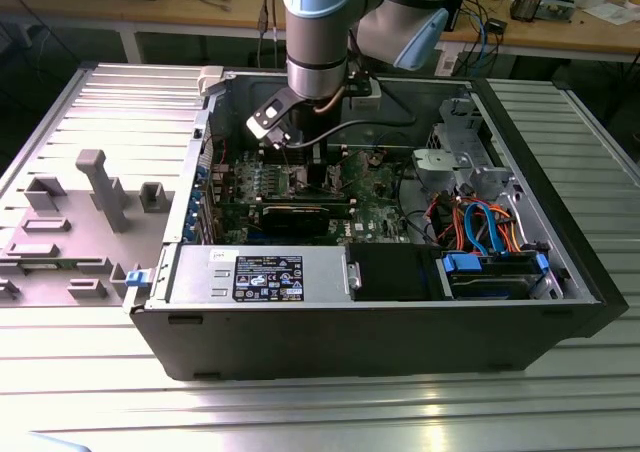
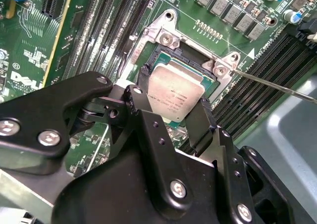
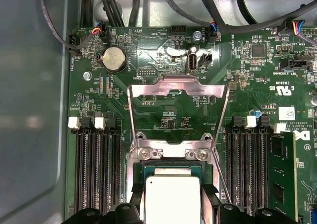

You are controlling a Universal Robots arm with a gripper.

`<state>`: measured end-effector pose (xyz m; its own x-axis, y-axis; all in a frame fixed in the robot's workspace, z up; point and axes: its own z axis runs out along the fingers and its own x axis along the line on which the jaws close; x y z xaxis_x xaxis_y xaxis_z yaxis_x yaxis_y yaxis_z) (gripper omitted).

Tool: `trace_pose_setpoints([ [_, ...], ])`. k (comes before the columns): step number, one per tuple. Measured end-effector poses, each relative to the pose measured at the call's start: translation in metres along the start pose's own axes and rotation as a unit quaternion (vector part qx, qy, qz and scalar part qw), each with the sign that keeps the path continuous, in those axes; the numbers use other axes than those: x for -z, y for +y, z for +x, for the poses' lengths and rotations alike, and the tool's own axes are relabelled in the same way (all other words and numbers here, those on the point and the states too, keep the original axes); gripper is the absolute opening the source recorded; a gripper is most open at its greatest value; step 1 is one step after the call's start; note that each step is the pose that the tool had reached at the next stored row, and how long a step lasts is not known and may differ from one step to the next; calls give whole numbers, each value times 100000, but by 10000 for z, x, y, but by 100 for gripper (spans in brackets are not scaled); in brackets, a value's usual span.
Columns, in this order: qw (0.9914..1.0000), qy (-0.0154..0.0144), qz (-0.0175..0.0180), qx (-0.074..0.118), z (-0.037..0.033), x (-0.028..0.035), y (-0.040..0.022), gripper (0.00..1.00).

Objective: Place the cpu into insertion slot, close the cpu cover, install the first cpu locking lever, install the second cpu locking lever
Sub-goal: 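Place the cpu into insertion slot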

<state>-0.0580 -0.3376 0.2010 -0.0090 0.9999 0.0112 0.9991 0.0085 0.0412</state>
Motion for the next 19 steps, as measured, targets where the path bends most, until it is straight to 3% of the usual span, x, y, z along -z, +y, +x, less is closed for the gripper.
trace_pose_setpoints([
  [19, 100000, -7, 30, -1, -1, -21, 6, 54],
])
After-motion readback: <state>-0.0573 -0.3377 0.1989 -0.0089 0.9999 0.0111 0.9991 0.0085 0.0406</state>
